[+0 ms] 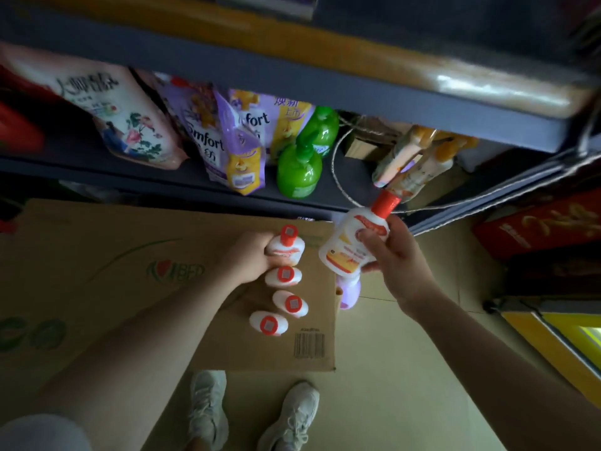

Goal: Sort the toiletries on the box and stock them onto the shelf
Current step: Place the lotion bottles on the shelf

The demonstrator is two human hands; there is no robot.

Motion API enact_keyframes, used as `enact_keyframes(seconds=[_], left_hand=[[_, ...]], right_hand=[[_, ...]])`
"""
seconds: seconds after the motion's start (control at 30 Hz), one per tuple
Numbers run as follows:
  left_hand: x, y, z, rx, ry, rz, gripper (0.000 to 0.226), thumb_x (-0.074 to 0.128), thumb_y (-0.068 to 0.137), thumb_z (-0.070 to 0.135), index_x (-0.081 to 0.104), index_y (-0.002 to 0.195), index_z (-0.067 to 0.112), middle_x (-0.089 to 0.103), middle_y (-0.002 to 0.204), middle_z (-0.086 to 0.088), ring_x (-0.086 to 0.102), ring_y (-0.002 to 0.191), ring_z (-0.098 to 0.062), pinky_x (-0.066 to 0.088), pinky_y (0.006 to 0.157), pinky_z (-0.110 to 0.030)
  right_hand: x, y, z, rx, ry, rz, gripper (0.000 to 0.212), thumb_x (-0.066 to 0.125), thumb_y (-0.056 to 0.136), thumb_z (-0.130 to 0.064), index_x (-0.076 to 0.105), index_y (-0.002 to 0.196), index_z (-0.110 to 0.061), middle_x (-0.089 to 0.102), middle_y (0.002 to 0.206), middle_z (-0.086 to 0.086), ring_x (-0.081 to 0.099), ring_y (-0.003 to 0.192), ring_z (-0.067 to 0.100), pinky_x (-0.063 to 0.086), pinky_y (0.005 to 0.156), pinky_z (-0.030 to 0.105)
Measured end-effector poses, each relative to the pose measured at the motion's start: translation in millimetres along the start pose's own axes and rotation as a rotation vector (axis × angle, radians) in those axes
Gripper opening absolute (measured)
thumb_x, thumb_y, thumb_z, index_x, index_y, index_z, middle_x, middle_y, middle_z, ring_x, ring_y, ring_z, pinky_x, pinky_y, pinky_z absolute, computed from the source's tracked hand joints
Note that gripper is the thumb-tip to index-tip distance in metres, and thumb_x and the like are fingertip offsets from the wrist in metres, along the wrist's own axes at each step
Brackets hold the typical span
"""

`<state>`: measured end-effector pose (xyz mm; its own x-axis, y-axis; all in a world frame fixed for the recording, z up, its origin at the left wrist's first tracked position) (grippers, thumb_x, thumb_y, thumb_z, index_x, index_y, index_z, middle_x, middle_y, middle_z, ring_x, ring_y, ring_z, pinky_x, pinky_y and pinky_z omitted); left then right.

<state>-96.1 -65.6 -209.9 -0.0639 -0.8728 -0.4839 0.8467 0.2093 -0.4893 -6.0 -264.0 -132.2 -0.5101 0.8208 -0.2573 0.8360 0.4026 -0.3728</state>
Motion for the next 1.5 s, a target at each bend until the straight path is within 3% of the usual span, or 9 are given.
enact_keyframes(seconds=[0.3, 0.47, 0.53, 0.67, 0.83, 1.03, 1.17, 1.37, 1.5], left_hand=[[-110.0, -88.2, 103.9, 0.342, -0.29, 0.012, 0.041, 0.08, 0.067, 0.036, 0.057, 0.101, 0.032, 0.069, 0.1, 0.011, 0.064, 0.096, -0.002, 0.052, 0.083, -0.02], [-167.5, -106.4, 173.3, 0.542, -0.267, 0.155, 0.042, 0.075, 0.074, 0.015, 0.054, 0.097, 0.043, 0.065, 0.092, 0.026, 0.06, 0.089, 0.012, 0.048, 0.073, -0.008], [-180.3, -101.8, 192.4, 0.576, -0.294, 0.192, 0.043, 0.078, 0.072, 0.016, 0.054, 0.095, 0.043, 0.067, 0.086, 0.024, 0.062, 0.084, 0.009, 0.05, 0.072, -0.009], [-192.1, -83.9, 212.4, 0.593, -0.352, 0.29, 0.038, 0.075, 0.061, 0.042, 0.056, 0.093, 0.05, 0.068, 0.087, 0.025, 0.065, 0.082, 0.001, 0.053, 0.074, -0.017], [-185.7, -56.3, 220.3, 0.554, -0.625, 0.309, 0.036, 0.073, 0.071, 0.013, 0.06, 0.096, 0.036, 0.071, 0.089, 0.015, 0.066, 0.087, -0.002, 0.052, 0.077, -0.022], [-185.8, -43.4, 229.5, 0.505, -0.564, 0.406, 0.04, 0.077, 0.073, 0.016, 0.059, 0.096, 0.043, 0.069, 0.1, 0.01, 0.065, 0.097, -0.011, 0.052, 0.087, -0.034], [-181.4, -36.3, 231.1, 0.504, -0.515, 0.436, 0.038, 0.071, 0.078, 0.012, 0.057, 0.1, 0.039, 0.067, 0.103, 0.011, 0.064, 0.097, -0.009, 0.052, 0.089, -0.034], [-176.6, -28.4, 235.3, 0.516, -0.466, 0.44, 0.035, 0.07, 0.079, 0.014, 0.057, 0.109, 0.028, 0.067, 0.106, 0.004, 0.064, 0.1, -0.013, 0.052, 0.091, -0.039], [-175.1, -17.2, 239.8, 0.597, -0.38, 0.447, 0.036, 0.07, 0.081, 0.014, 0.057, 0.112, 0.026, 0.067, 0.105, 0.004, 0.063, 0.099, -0.014, 0.051, 0.091, -0.039]], right_hand=[[-12.6, -68.4, -137.4, -0.184, 0.144, 0.212, 0.01, 0.045, 0.096, -0.018, 0.05, 0.104, -0.018, 0.058, 0.077, -0.008, 0.061, 0.063, 0.0, 0.046, 0.05, 0.015], [-18.7, -45.9, -204.7, -0.205, 0.269, 0.304, 0.012, 0.05, 0.095, -0.025, 0.049, 0.106, -0.019, 0.062, 0.088, 0.005, 0.067, 0.065, 0.008, 0.053, 0.051, 0.03], [-22.3, -24.5, -221.5, -0.227, 0.197, 0.313, 0.019, 0.053, 0.095, -0.023, 0.047, 0.109, -0.013, 0.064, 0.093, 0.007, 0.068, 0.072, 0.012, 0.056, 0.065, 0.04], [-29.3, 28.3, -246.9, -0.358, -0.033, 0.353, 0.023, 0.056, 0.091, -0.012, 0.044, 0.111, -0.014, 0.059, 0.103, 0.005, 0.06, 0.094, 0.022, 0.05, 0.082, 0.038], [-26.5, 93.6, -250.3, -0.379, -0.38, 0.31, 0.033, 0.055, 0.091, -0.011, 0.044, 0.123, -0.01, 0.059, 0.116, 0.012, 0.056, 0.104, 0.026, 0.036, 0.075, 0.025], [-31.3, 142.9, -263.3, -0.397, -0.34, 0.218, 0.037, 0.051, 0.094, -0.012, 0.043, 0.13, -0.012, 0.058, 0.124, 0.01, 0.056, 0.113, 0.023, 0.041, 0.083, 0.022], [-33.0, 172.4, -267.3, -0.381, -0.369, 0.193, 0.036, 0.054, 0.093, -0.019, 0.047, 0.128, -0.011, 0.059, 0.124, 0.014, 0.056, 0.114, 0.029, 0.047, 0.096, 0.039], [-38.6, 128.4, -256.2, -0.54, -0.289, 0.428, 0.045, 0.063, 0.085, -0.013, 0.044, 0.127, -0.012, 0.049, 0.123, 0.009, 0.052, 0.11, 0.023, 0.045, 0.093, 0.038], [-30.0, 63.9, -242.3, -0.566, -0.126, -0.215, 0.034, 0.06, 0.079, 0.0, 0.056, 0.104, -0.023, 0.062, 0.099, -0.002, 0.062, 0.089, 0.006, 0.05, 0.078, 0.022]])
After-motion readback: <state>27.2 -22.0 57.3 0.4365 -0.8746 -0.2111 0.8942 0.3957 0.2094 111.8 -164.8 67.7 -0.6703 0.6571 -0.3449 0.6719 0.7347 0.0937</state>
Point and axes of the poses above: each hand's wrist, its own y-axis towards the middle knuckle, its own x-axis out of the palm, z = x × y, the point moved 2 cm from there along y, towards the middle knuckle
